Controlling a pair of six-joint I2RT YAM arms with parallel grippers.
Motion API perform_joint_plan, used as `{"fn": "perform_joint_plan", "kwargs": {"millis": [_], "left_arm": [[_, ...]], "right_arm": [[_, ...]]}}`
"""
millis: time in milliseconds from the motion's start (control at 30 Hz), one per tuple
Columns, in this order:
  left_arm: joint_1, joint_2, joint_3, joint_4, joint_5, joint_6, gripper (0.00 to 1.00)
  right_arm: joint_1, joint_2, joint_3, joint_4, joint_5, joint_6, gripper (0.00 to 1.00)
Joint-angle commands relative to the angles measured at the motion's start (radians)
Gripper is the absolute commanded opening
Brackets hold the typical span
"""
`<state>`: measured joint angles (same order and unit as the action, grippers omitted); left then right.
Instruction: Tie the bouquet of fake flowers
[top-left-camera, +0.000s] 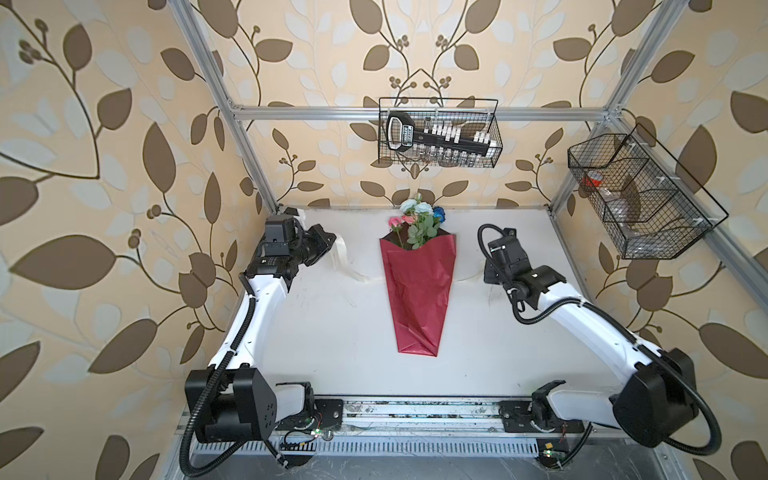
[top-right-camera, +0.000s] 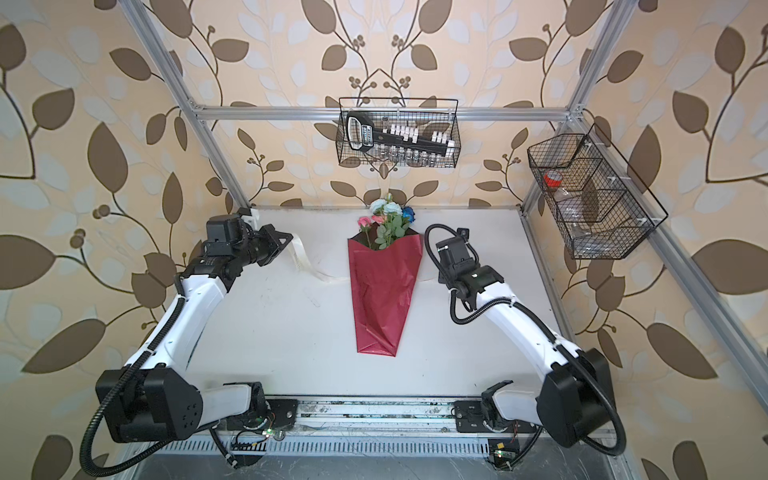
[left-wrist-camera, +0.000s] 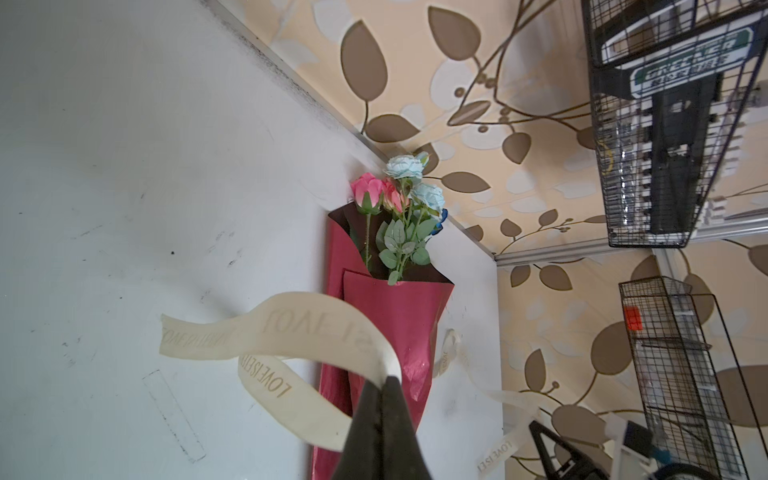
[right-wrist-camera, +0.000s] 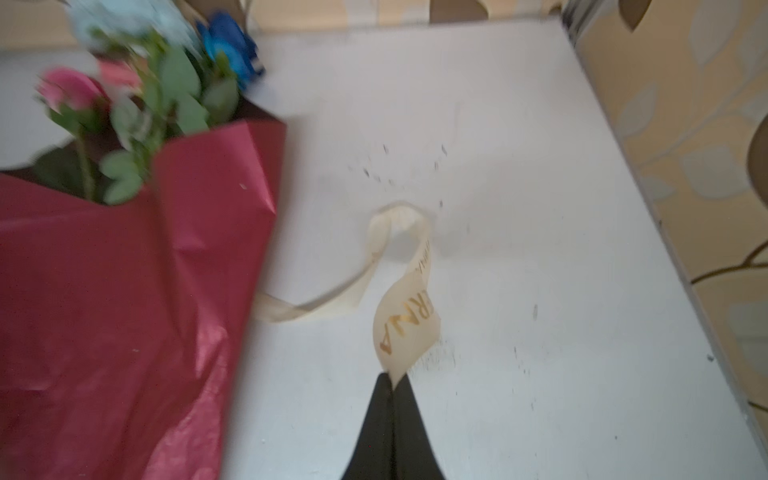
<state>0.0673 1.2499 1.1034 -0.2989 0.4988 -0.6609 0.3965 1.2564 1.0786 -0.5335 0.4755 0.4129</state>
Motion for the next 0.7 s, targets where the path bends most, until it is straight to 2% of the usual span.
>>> {"fn": "perform_joint_plan", "kwargs": {"millis": [0, 267, 333, 533, 667], "left_arm": [[-0.014, -0.044, 0.034, 0.017, 0.064, 0.029, 0.0], [-0.028, -0.081, 0.053, -0.01, 0.072, 0.041, 0.0], [-0.031, -0.08, 0.067, -0.02, 0.078, 0.043, 0.0], [-0.048, -0.089, 0.078, -0.009, 0.096, 0.027, 0.0], [-0.075, -0.099, 0.084, -0.007, 0.096, 0.048, 0.0]], "right_arm": [[0.001, -0.048, 0.095, -0.037, -0.016, -0.069, 0.0], [0.002, -0.096, 0.259, -0.021, -0.182, -0.101, 0.0], [0.002, -0.1, 0.351, -0.006, -0.258, -0.114, 0.0], [0.002, -0.047, 0.529, 0.007, -0.377, -0.129, 0.0], [0.001, 0.016, 0.556, 0.047, -0.494, -0.107, 0.0]]}}
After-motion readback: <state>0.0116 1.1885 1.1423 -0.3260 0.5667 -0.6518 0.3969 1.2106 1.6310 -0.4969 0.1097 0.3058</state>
